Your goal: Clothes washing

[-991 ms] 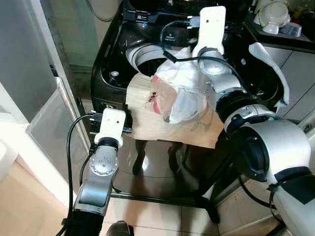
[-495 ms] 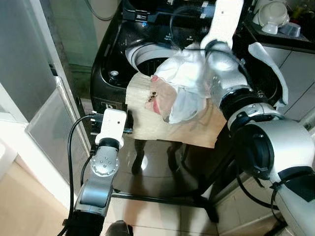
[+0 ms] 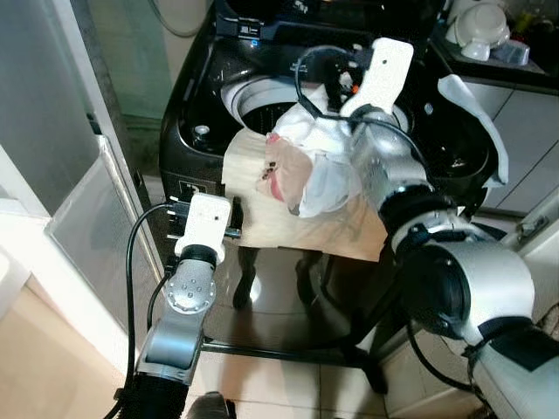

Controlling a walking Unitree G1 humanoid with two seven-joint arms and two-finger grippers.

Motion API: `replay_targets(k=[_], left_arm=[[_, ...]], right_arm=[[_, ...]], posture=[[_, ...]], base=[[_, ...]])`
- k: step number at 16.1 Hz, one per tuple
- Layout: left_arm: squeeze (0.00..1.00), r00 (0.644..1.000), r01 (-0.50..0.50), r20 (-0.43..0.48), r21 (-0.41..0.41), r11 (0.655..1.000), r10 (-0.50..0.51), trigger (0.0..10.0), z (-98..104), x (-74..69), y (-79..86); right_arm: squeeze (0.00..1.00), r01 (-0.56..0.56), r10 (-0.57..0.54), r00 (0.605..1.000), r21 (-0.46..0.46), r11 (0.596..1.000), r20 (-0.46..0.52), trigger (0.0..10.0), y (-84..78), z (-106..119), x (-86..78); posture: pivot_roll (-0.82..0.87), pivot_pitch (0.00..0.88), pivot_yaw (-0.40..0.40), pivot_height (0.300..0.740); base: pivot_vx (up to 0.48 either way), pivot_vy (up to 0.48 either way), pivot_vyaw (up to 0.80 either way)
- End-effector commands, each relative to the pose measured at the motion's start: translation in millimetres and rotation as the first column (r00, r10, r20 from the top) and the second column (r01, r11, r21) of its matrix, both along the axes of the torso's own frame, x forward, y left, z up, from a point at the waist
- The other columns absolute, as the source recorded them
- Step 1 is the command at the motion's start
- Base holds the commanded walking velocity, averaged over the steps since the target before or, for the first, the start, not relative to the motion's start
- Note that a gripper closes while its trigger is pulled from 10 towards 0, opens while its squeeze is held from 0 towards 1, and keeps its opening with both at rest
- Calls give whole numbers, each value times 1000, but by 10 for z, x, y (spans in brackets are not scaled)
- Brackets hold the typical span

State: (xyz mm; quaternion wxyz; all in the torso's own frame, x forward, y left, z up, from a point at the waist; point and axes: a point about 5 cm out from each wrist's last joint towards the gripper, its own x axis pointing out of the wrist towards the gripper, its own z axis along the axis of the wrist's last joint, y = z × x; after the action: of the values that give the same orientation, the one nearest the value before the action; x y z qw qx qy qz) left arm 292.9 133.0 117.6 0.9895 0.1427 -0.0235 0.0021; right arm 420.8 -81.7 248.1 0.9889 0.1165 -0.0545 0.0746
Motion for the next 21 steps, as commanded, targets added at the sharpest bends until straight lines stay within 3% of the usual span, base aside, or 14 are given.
replay_targets(k=[1, 2, 4, 7, 11, 13, 15, 16, 18, 20, 21], left_arm=[[0, 1000, -7, 5, 6, 1000, 7, 10000, 13, -31, 21], [0, 1000, -26, 8, 8, 1000, 26, 10000, 14, -53, 56], [0, 998, -57, 5, 2, 998, 57, 10000, 3, -89, 116], [0, 998, -66, 6, 6, 998, 66, 10000, 0, -112, 145], [0, 999, -51, 3, 7, 999, 51, 10000, 8, -108, 119], [0, 999, -45, 3, 7, 999, 45, 10000, 12, -99, 106], [0, 999, -44, 4, 5, 999, 44, 10000, 16, -87, 98], [0, 999, -45, 4, 6, 999, 45, 10000, 16, -86, 99], [0, 999, -47, 6, 9, 999, 47, 10000, 24, -80, 102], [0, 999, -49, 7, 11, 999, 49, 10000, 26, -81, 107], [0, 999, -51, 9, 13, 999, 51, 10000, 31, -80, 113]], right_arm=[[0, 4, -4, 1000, -14, 1000, -27, 10000, 12, 106, 21], [0, 28, -32, 997, -53, 998, -67, 10000, -8, 139, 31], [0, 38, -38, 999, -45, 998, 5, 10000, -98, 327, 15], [0, -39, 41, 999, -98, 994, 21, 10000, -182, 357, -57], [0, -122, 93, 981, -168, 978, -172, 10000, -292, 125, -149], [0, -134, 95, 975, -192, 972, -202, 10000, -251, 8, -143], [0, -123, 51, 958, -244, 962, -282, 10000, -166, -301, -58], [0, -134, 60, 960, -260, 956, -272, 10000, -128, -314, -55], [0, -126, 32, 969, -379, 917, -246, 10000, 4, -414, -59], [0, -112, 16, 977, -446, 888, -212, 10000, 34, -439, -64], [0, -37, -34, 990, -495, 868, -134, 10000, 30, -398, -53]], posture=[[203, 27, -87, 740], [217, 28, -99, 740], [230, 33, -110, 740], [226, 35, -111, 740], [202, 34, -95, 740], [203, 33, -93, 740], [219, 32, -95, 740], [219, 32, -95, 740], [234, 31, -95, 740], [240, 30, -96, 740], [240, 30, -96, 740]], base=[[0, 0, 0], [0, 0, 0], [0, 0, 0], [0, 0, 0], [0, 0, 0], [0, 0, 0], [0, 0, 0], [0, 0, 0], [0, 0, 0], [0, 0, 0], [0, 0, 0]])
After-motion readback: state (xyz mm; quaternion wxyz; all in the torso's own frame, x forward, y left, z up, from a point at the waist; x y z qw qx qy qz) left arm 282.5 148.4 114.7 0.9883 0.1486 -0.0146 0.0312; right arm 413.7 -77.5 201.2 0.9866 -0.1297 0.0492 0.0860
